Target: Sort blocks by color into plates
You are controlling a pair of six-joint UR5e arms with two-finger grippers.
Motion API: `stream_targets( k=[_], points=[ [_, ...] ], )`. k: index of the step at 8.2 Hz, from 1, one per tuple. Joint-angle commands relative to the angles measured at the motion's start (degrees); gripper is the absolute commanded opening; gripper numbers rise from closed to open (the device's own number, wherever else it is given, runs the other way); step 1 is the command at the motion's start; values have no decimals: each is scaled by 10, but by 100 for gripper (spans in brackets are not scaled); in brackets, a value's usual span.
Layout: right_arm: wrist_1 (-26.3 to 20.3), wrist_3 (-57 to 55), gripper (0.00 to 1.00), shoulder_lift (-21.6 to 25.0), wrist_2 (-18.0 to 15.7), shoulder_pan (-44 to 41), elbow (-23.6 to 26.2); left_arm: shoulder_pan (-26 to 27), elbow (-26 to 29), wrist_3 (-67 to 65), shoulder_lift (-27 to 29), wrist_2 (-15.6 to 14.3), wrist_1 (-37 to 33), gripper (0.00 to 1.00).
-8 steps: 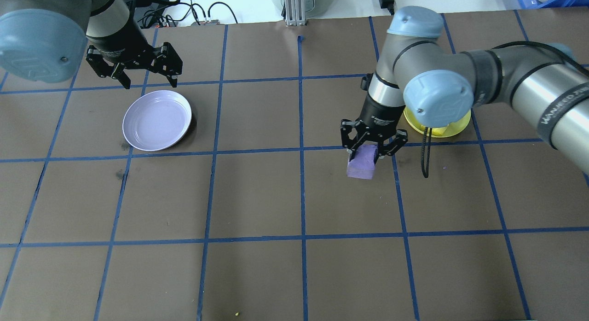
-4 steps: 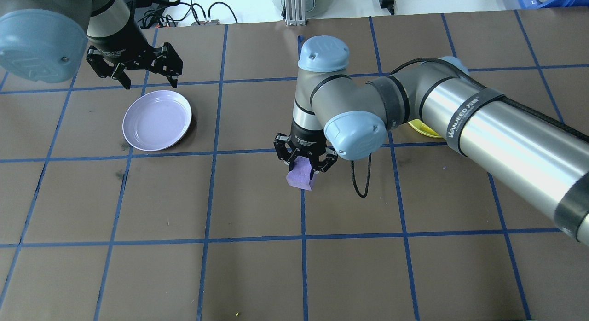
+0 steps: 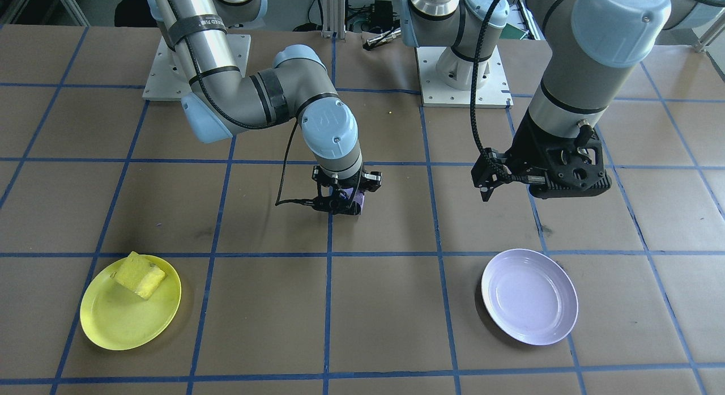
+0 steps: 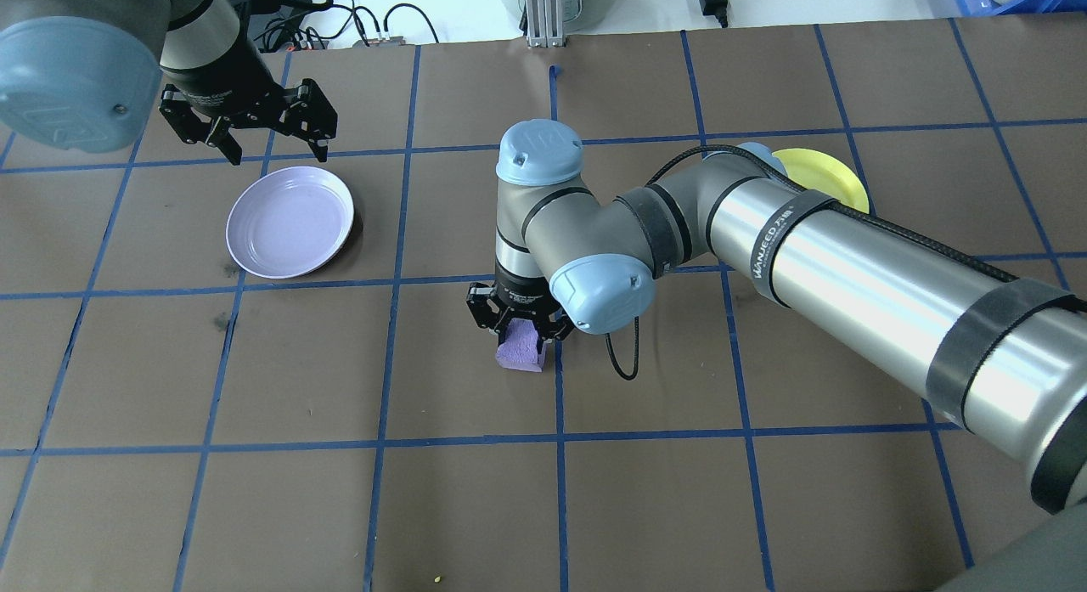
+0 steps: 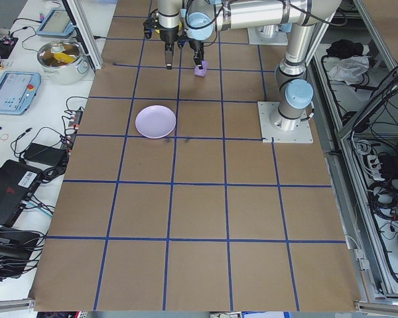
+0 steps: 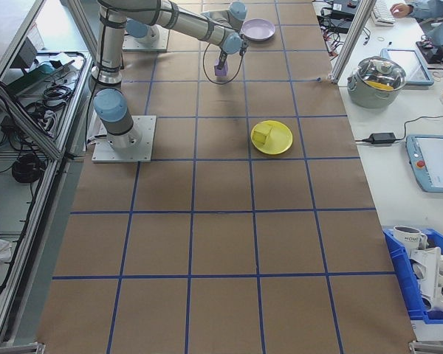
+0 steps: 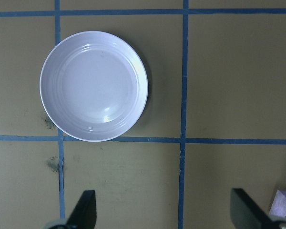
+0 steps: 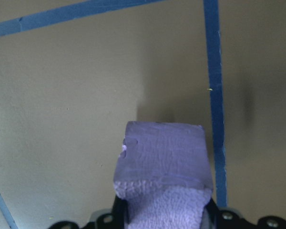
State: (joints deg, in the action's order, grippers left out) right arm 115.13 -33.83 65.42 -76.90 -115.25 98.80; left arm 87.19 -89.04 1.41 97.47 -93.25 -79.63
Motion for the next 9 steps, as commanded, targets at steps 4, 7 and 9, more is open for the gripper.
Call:
stream_targets(
  k=[4,7,9],
  points=[
    [4,24,100,2,-49,-2,-34,0,-3,0,4,1,1,100],
    [-100,135,100,42,-59,37,-136,0,-2,-5,10,7,3,100],
    [-176,205,100,107,-85,104,-150,13,-2,-15,18,29,18,100]
  ],
)
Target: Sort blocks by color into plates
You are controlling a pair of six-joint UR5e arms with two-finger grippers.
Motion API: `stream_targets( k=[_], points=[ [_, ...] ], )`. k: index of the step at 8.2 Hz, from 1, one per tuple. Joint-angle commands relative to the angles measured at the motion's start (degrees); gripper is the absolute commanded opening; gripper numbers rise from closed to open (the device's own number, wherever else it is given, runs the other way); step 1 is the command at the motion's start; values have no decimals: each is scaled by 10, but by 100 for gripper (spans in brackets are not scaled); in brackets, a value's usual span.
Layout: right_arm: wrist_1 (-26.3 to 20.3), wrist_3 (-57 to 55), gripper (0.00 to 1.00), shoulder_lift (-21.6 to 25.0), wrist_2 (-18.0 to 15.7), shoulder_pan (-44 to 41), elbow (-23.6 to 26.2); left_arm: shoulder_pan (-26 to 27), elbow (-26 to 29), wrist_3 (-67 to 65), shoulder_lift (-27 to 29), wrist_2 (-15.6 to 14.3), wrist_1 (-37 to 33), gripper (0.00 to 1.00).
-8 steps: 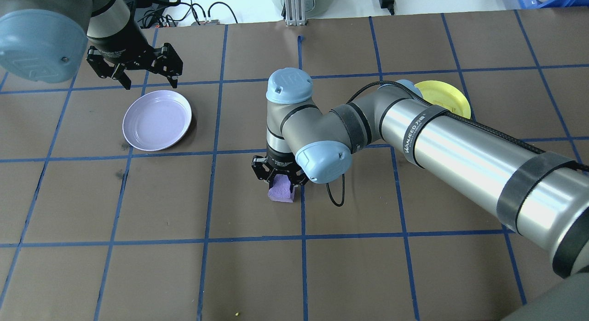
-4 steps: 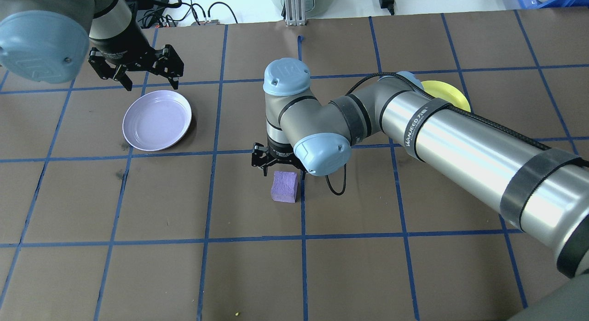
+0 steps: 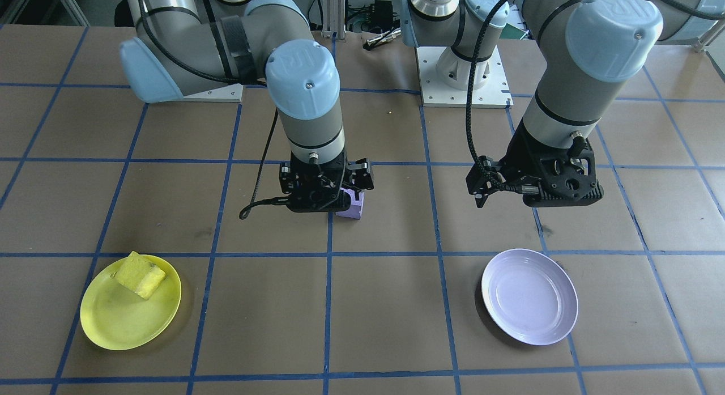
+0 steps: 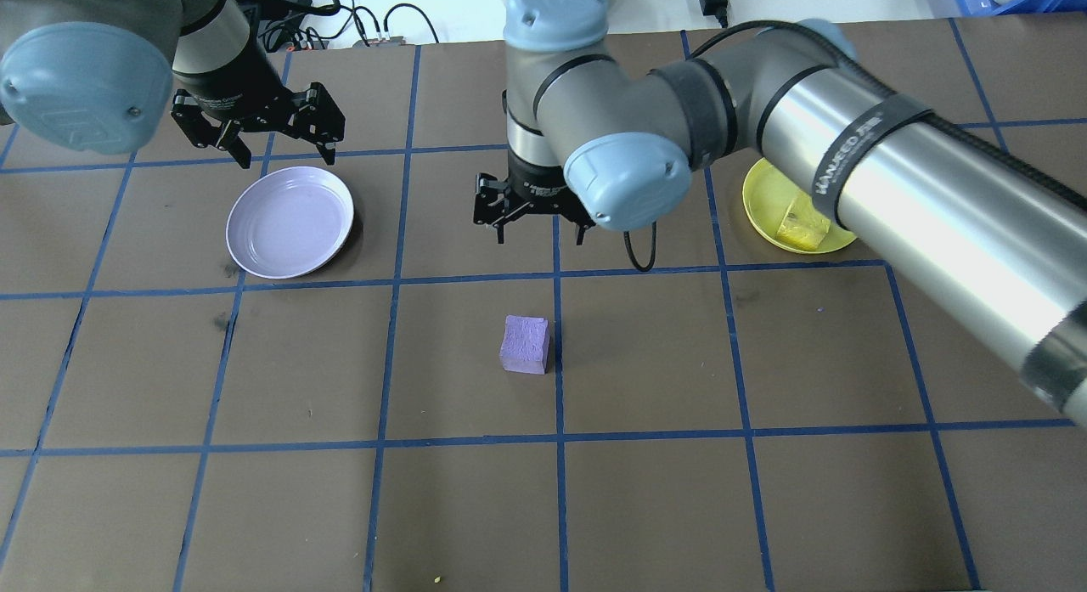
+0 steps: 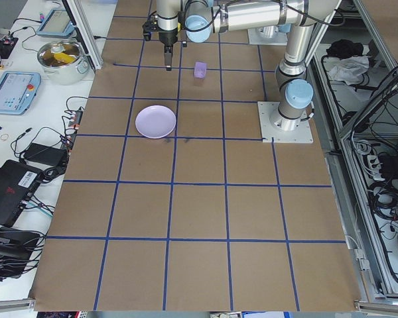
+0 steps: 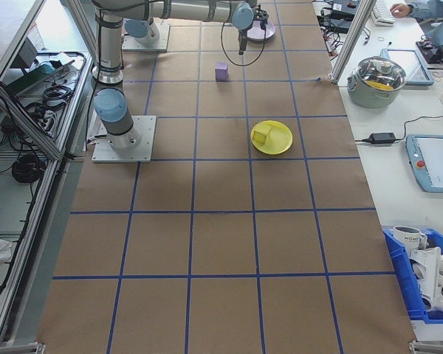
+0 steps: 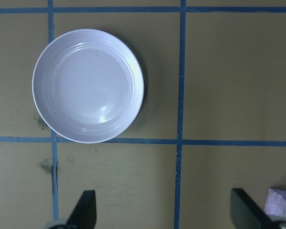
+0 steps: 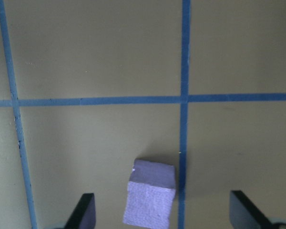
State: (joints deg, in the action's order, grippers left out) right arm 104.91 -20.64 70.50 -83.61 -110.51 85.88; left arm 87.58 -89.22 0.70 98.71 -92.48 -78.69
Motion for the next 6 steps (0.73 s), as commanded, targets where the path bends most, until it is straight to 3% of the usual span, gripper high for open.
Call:
stream_targets(
  k=[1,2,4,6],
  points=[
    [-123,121,100,101,-18,92,-20,21,-1,-30,8,49,8,100],
    [-166,179,100,143,-21,135,-20,44,-2,-50,11,51,7,100],
    [-166,268,100,190,-20,202,-20,100,-31,-54,27,50,7,100],
    [-118,275,100,222,-33,214,-20,147,-81,-87,30,53,22,100]
  ],
)
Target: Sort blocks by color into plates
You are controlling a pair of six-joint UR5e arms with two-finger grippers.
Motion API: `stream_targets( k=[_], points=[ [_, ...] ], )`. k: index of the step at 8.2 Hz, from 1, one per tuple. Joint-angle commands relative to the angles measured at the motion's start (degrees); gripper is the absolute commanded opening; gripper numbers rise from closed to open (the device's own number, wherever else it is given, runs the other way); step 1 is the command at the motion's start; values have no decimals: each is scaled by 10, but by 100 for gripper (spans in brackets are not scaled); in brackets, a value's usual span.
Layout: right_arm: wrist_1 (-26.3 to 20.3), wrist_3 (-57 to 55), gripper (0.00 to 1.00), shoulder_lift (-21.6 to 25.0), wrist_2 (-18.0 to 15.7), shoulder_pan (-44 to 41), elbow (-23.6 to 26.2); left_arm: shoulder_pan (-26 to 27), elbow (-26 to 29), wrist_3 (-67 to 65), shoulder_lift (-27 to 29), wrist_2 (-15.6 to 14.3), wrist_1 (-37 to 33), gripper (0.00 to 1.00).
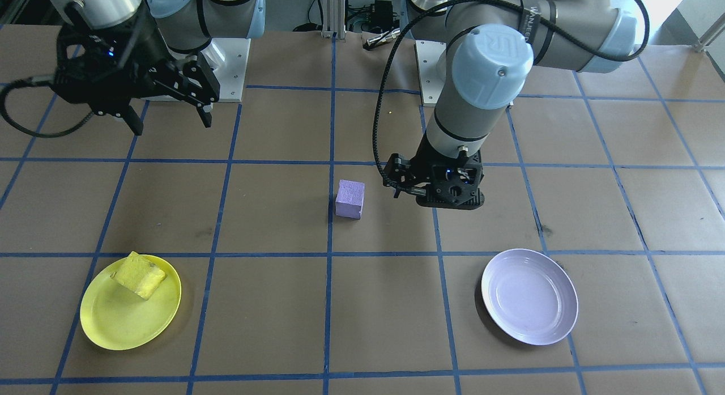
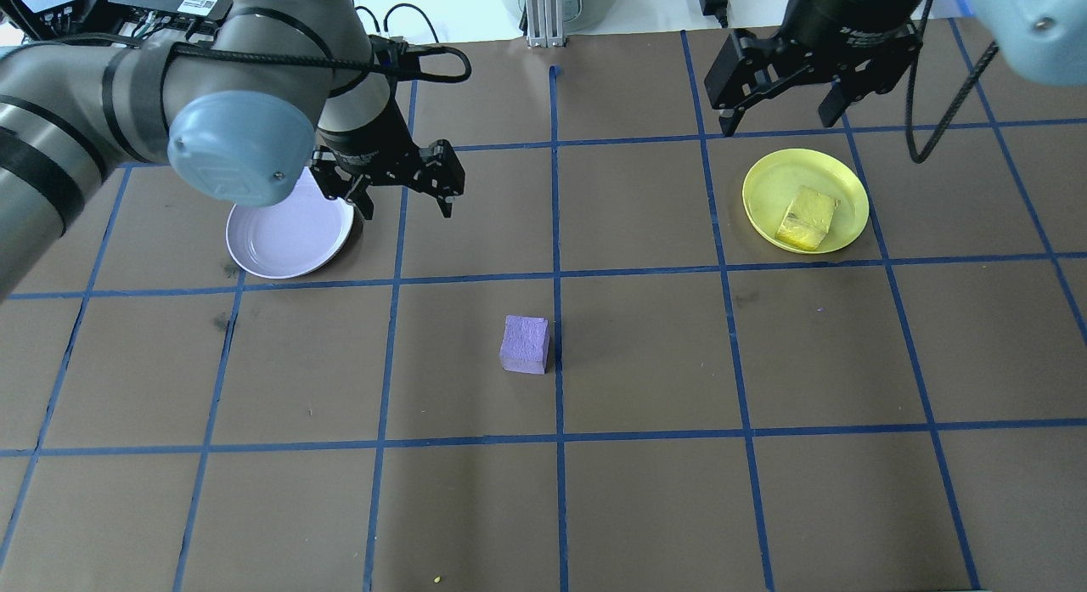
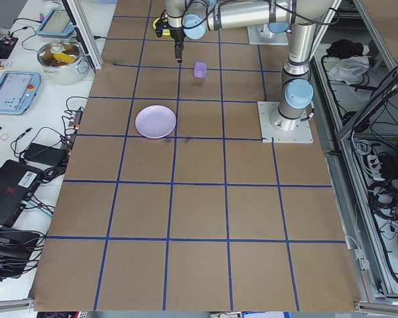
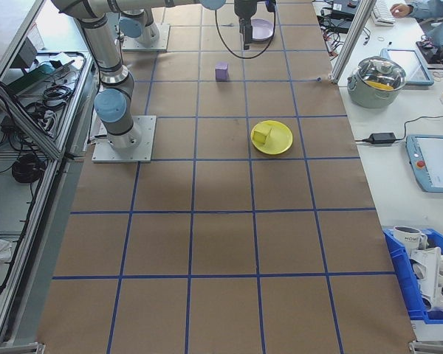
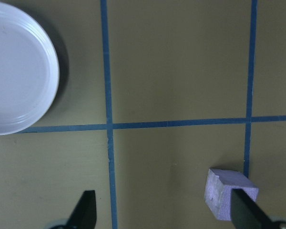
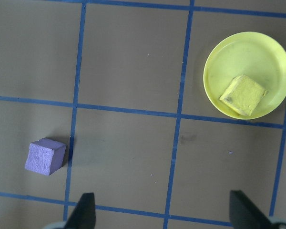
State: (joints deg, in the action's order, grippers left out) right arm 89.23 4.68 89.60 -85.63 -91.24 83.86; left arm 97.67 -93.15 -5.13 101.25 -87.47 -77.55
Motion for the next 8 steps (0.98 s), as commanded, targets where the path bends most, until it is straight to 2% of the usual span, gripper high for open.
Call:
stream_targets(
  k=[1,2,3,4,6,7,8],
  points=[
    [49,21,100,30,-44,19,3,72,-54,-30,7,3,11,100],
    [47,21,100,30,-43,20,9,89,-62,-34,15,7,13,100],
    [44,17,100,29,-40,19,13,100,-64,-48,33,42,15,100],
    [46,21,100,30,-40,18,15,109,-65,-63,47,48,37,100],
    [41,16,100,36,-38,12,17,150,-67,-67,77,42,49,100],
    [42,15,100,31,-12,2,17,153,-67,-65,83,41,50,100],
    [44,14,100,30,0,1,17,153,-67,-59,89,40,50,100]
  ],
)
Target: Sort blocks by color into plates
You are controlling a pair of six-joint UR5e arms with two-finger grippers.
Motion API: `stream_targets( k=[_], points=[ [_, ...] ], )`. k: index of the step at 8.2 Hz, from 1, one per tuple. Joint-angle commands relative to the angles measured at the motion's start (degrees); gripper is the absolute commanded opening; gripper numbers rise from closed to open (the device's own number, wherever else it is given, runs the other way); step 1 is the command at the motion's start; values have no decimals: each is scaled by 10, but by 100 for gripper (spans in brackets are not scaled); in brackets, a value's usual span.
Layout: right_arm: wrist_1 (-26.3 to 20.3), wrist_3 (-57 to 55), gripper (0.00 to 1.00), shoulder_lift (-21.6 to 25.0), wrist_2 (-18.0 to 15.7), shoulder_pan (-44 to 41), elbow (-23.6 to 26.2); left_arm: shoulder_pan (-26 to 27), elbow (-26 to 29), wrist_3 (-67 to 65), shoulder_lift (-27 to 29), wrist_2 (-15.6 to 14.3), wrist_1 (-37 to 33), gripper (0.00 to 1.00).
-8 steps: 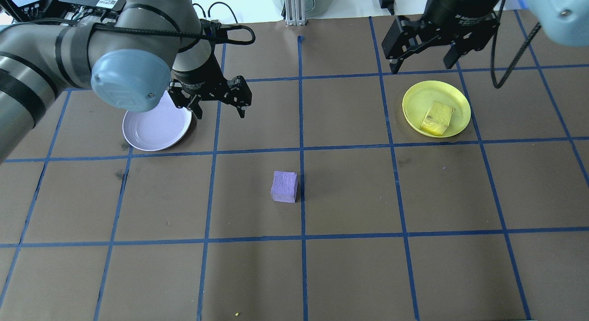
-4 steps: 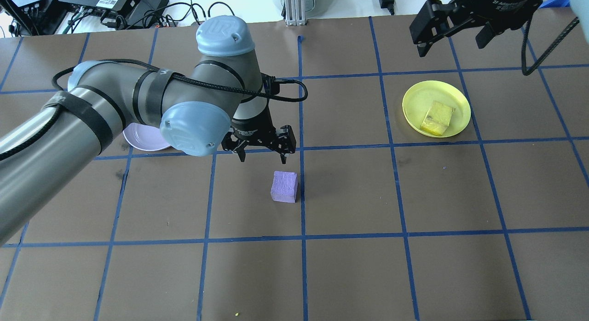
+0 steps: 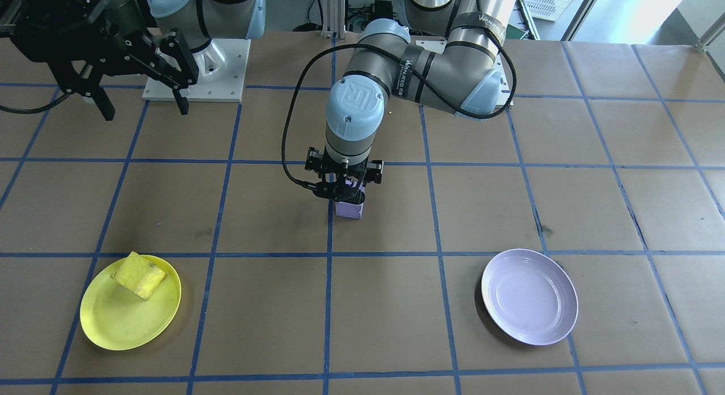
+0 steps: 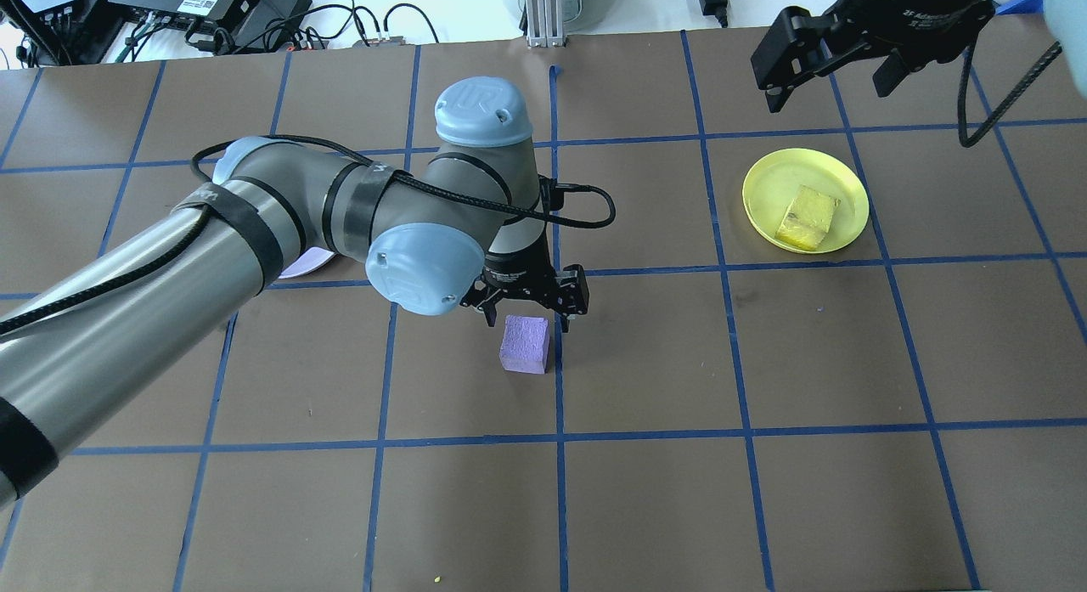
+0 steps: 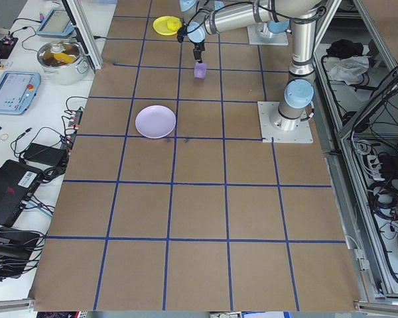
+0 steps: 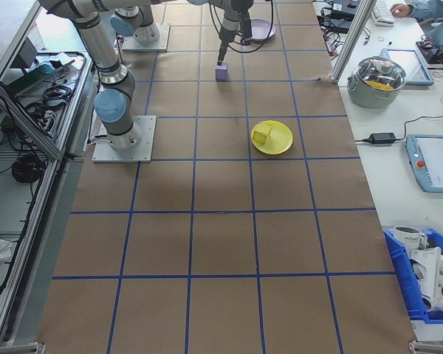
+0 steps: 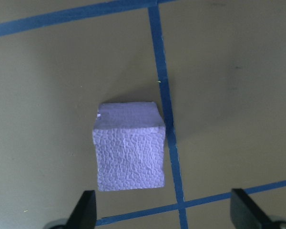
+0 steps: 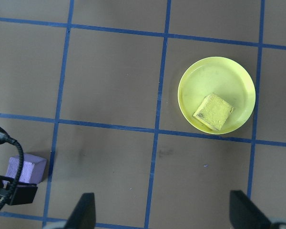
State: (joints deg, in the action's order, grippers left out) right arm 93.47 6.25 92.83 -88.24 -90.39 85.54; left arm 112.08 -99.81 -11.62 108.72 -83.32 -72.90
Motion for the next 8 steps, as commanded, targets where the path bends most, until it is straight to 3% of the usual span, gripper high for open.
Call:
stream_targets(
  k=[1,3,6,8],
  points=[
    [1,-2,100,-2,26,-8,1,9,0,13,13,-4,5,100],
    [1,-2,100,-3,27,-8,2,2,0,62,20,-31,6,100],
    [-1,-2,100,-4,26,-8,3,0,0,58,75,-32,71,100],
    [0,0,100,-5,25,-8,3,0,0,57,84,-33,72,100]
  ],
)
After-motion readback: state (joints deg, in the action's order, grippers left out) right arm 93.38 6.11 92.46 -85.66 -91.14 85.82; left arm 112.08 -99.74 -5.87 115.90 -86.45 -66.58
